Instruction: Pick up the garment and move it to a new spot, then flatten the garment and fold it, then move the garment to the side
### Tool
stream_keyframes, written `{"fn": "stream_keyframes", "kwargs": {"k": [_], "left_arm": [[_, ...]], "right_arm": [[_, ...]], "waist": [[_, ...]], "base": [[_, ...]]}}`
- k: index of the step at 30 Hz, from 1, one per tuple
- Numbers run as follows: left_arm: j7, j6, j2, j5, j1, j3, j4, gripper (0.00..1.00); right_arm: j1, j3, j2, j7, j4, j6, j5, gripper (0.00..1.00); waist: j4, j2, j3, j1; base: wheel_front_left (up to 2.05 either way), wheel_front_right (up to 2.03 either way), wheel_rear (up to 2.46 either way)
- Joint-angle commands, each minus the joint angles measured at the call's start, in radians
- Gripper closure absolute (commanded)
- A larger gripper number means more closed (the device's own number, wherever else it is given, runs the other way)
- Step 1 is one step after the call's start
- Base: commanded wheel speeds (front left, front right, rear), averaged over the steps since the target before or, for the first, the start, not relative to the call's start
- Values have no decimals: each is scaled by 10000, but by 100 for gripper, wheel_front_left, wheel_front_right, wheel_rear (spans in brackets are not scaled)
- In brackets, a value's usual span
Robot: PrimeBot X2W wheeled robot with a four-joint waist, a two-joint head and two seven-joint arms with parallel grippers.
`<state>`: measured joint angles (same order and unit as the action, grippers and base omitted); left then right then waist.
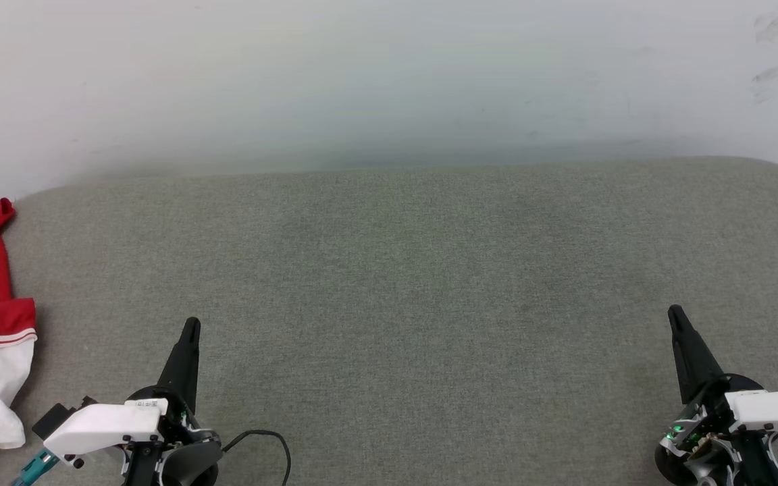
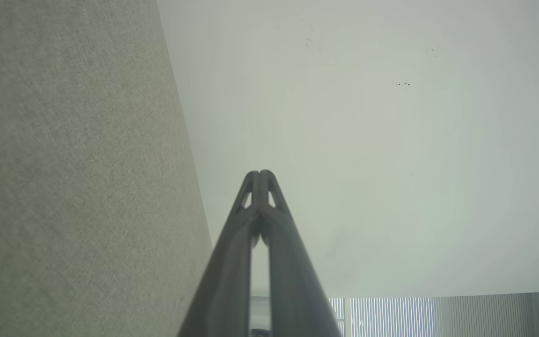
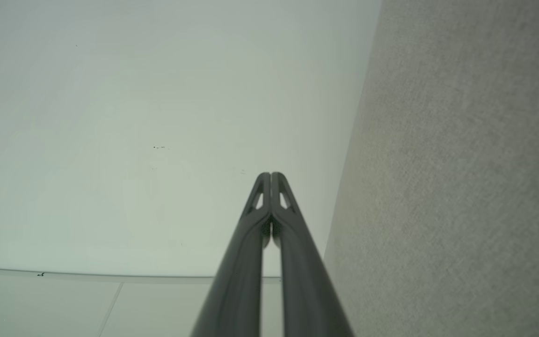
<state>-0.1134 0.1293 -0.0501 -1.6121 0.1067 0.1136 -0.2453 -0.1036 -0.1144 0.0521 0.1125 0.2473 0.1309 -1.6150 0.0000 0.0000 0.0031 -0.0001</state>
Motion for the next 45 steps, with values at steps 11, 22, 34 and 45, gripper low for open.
{"fn": "stream_keyframes", "kwargs": {"k": [11,22,34,45], "left_arm": [[-42,38,10,-17,55,16,-4,100],[-42,38,10,-17,56,13,-4,100],[268,-2,15,-77,-16,-416,119,0],[766,2,11,6,19,-985,736,0]], "right_arm": [[-118,-2,-25,19,12,-3,53,100],[-118,0,-25,17,12,-2,51,100],[182,166,-6,-305,-150,-2,165,0],[300,399,-7,-832,-732,-2,501,0]], "waist": [[0,0,0,1],[0,0,0,1],[-3,0,8,1],[-5,0,6,1]], "base": [[0,0,0],[0,0,0],[0,0,0],[0,0,0]]}}
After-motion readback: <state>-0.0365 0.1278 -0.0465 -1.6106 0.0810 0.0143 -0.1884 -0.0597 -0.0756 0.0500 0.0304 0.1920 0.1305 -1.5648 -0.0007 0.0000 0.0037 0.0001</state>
